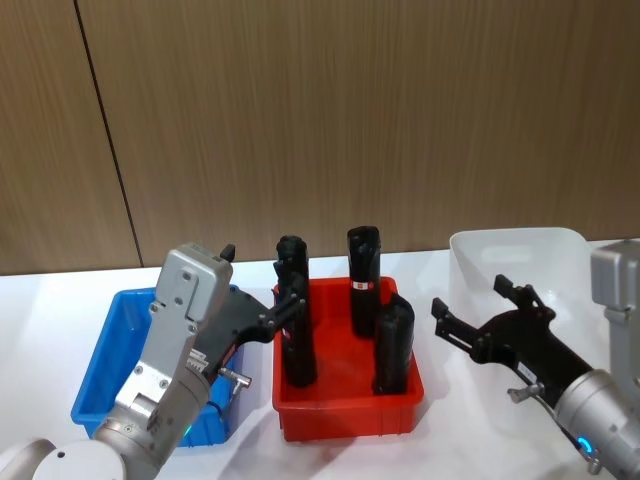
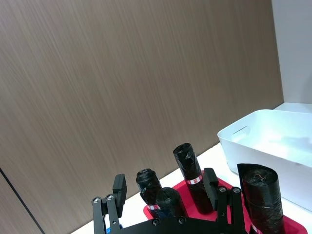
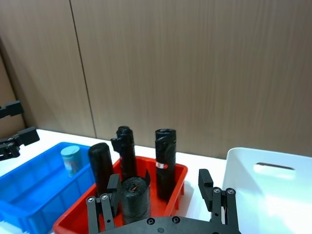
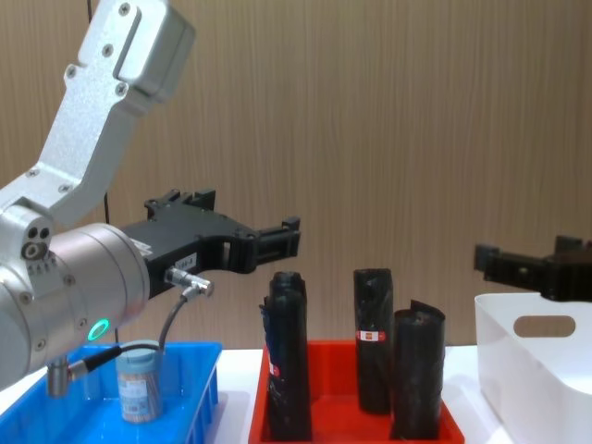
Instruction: Pick the cotton swabs from the blue box and place them into the white box.
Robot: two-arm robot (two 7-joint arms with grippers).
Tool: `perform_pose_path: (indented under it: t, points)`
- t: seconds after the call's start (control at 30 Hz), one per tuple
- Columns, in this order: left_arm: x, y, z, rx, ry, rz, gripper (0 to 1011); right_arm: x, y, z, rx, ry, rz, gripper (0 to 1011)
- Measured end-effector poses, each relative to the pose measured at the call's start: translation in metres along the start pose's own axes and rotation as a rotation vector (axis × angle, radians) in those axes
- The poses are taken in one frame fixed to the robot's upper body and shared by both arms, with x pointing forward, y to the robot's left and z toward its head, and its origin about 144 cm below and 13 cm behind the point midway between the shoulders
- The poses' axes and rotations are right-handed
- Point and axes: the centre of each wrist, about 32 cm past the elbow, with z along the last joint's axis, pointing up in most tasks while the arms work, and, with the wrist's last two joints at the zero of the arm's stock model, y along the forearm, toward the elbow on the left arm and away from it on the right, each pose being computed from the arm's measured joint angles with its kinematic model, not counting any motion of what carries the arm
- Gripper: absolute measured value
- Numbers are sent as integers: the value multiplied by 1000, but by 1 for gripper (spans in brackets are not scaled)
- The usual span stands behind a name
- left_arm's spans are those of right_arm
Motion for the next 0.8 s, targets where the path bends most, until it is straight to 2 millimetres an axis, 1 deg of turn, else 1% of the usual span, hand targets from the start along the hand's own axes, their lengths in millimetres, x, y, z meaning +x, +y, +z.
perform_pose_path:
  t: [0.3,0.8]
  points:
    - [0,0,0,1,0,0,1004,4,12,-2,-54,27,57,1002]
    - [0,0,0,1,0,0,1004,11,40,-16,-136,52,135,1002]
